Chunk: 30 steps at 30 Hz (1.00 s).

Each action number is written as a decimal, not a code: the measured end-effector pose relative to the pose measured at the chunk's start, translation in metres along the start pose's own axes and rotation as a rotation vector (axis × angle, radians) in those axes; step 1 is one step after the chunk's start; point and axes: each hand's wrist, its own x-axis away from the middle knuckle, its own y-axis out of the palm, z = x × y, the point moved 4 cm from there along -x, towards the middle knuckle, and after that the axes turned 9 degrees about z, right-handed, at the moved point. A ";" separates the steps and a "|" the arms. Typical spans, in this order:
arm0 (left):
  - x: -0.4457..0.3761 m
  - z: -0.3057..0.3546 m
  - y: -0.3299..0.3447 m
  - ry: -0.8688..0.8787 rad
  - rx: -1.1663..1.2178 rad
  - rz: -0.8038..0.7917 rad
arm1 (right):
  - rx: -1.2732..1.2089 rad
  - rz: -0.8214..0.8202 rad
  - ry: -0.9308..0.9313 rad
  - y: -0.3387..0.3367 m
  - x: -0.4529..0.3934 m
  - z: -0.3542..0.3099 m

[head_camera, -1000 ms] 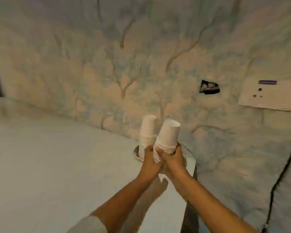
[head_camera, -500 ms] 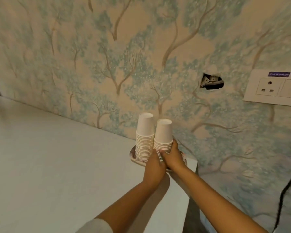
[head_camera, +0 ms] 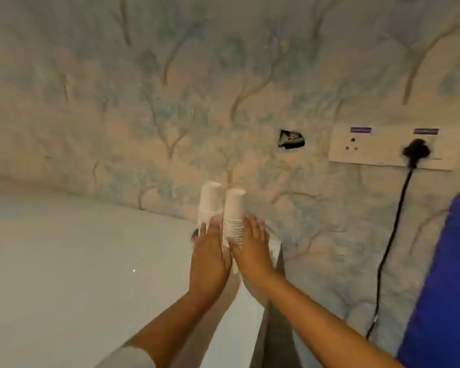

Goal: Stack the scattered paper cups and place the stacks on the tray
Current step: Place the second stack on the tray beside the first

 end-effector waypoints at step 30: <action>0.141 0.237 -0.159 0.356 -0.198 0.159 | 0.631 0.349 -0.271 -0.324 0.186 -0.079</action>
